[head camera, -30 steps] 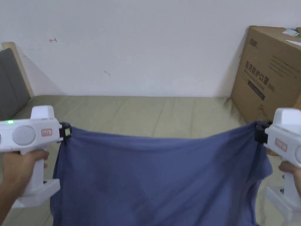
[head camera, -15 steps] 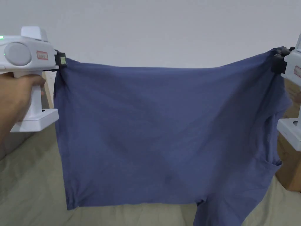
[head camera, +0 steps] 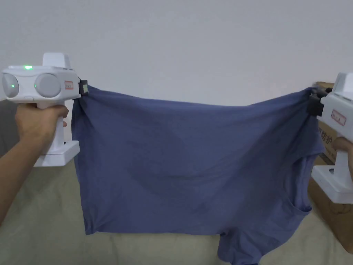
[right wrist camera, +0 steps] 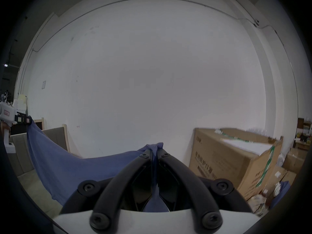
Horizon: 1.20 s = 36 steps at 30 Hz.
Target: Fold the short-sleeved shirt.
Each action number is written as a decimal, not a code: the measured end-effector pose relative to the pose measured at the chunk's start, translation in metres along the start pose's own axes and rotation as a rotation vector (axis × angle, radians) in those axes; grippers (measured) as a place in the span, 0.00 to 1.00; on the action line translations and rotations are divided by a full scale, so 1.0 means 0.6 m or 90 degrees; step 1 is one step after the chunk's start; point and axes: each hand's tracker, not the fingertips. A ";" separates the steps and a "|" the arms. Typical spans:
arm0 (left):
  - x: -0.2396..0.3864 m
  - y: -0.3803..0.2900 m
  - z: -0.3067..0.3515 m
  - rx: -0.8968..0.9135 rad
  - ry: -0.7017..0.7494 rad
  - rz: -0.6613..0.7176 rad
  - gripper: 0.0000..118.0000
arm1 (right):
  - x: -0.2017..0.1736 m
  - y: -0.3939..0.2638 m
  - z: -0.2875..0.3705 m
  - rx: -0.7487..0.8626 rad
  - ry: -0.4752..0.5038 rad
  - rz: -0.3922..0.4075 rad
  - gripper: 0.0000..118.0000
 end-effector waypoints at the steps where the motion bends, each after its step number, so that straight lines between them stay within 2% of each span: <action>1: 0.001 -0.016 -0.011 -0.005 -0.005 0.002 0.02 | 0.003 -0.019 -0.011 -0.012 0.002 -0.008 0.01; 8: 0.009 -0.166 -0.089 -0.088 -0.021 -0.007 0.02 | -0.007 -0.174 -0.062 -0.118 0.001 -0.019 0.01; 14: -0.009 -0.302 -0.065 -0.163 -0.025 0.018 0.02 | -0.020 -0.298 -0.030 -0.193 0.005 -0.058 0.01; 20: -0.052 -0.424 0.031 -0.239 -0.024 0.031 0.02 | -0.037 -0.390 0.096 -0.248 0.030 -0.095 0.01; 23: -0.079 -0.481 0.107 -0.275 -0.021 0.033 0.02 | -0.039 -0.419 0.179 -0.280 0.050 -0.132 0.01; 28: -0.116 -0.570 0.242 -0.335 -0.021 0.037 0.02 | -0.031 -0.473 0.312 -0.308 0.050 -0.153 0.01; 34: -0.169 -0.677 0.348 -0.398 -0.002 0.054 0.02 | -0.029 -0.535 0.454 -0.363 0.048 -0.180 0.01; 36: -0.178 -0.701 0.382 -0.411 0.001 0.058 0.02 | -0.035 -0.556 0.497 -0.374 0.045 -0.168 0.01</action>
